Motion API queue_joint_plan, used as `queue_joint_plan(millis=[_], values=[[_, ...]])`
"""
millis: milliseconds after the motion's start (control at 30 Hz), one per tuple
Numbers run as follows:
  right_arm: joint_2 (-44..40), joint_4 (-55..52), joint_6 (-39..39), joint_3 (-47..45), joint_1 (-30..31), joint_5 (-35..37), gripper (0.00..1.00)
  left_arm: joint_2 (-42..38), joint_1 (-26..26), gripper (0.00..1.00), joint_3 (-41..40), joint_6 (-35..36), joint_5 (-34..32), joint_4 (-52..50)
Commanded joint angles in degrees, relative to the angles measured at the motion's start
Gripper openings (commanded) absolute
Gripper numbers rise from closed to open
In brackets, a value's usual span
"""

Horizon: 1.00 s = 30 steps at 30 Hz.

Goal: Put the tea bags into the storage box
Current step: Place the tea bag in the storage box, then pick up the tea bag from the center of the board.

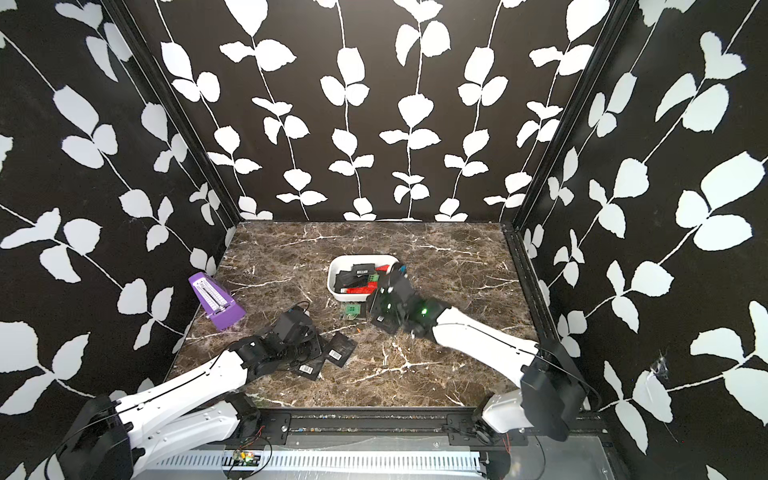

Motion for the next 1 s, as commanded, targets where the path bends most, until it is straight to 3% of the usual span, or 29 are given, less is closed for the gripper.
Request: queue_joint_plan(millis=[0,233,967], values=[[-0.2,1.9,4.8,-6.0,5.1,2.4,0.41,0.5,-0.2,0.19,-0.9,0.4,1.2,1.3],[6.7,6.5,7.9,-7.6,9.3,2.4,0.41,3.1,-0.2,0.12,-2.2,0.3,1.9,3.8],[16.7,9.8,7.1,-3.5,9.5,0.5,0.41,9.1,-0.2,0.00,-4.4,0.9,-1.6,3.9]])
